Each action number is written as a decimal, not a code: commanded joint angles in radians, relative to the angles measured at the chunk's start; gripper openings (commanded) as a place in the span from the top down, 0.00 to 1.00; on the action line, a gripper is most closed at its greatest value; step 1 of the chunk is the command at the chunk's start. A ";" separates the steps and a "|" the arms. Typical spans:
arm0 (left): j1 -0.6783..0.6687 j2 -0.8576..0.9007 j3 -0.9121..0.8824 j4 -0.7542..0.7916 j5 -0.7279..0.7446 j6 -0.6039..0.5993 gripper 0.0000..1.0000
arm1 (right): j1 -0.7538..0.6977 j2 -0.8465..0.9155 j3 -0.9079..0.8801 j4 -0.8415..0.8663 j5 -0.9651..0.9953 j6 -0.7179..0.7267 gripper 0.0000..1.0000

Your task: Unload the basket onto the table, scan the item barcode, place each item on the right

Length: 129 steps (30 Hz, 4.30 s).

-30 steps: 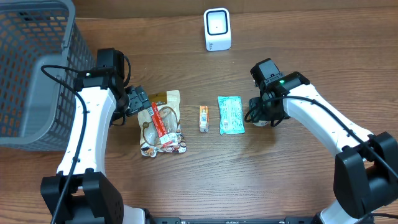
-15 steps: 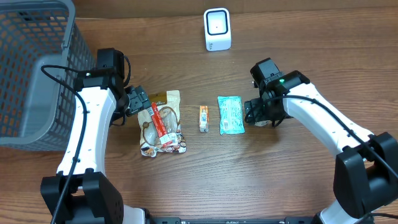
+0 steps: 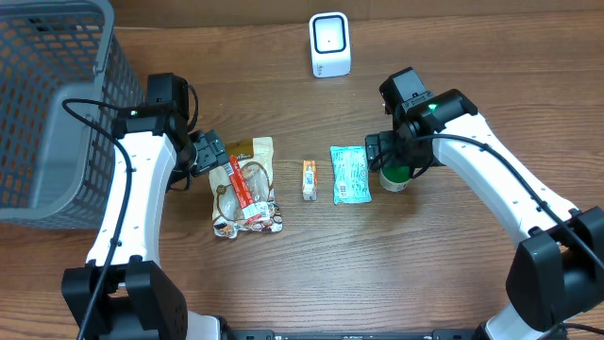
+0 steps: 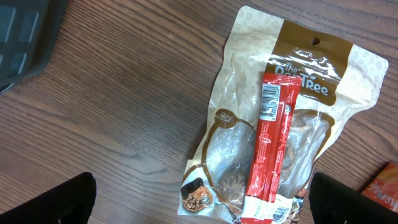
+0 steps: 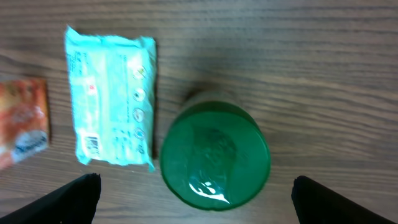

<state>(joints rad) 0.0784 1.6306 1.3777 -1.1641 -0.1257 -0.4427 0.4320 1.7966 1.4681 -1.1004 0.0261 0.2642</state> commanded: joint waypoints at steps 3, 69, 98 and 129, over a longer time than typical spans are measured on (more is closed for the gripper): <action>-0.001 -0.001 0.016 -0.002 -0.012 -0.010 0.00 | -0.003 -0.001 0.026 0.003 -0.007 -0.025 0.00; 0.000 -0.001 0.016 -0.002 -0.012 -0.010 0.00 | -0.003 -0.001 -0.219 0.249 0.052 -0.026 0.00; 0.000 -0.001 0.016 -0.002 -0.012 -0.010 0.00 | -0.016 -0.001 -0.220 0.200 0.143 -0.025 0.17; 0.000 -0.001 0.016 -0.002 -0.012 -0.010 0.01 | -0.018 -0.001 -0.220 0.149 0.153 0.073 0.23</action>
<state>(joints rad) 0.0784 1.6306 1.3777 -1.1641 -0.1257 -0.4427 0.4194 1.7966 1.2537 -0.9466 0.1650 0.2943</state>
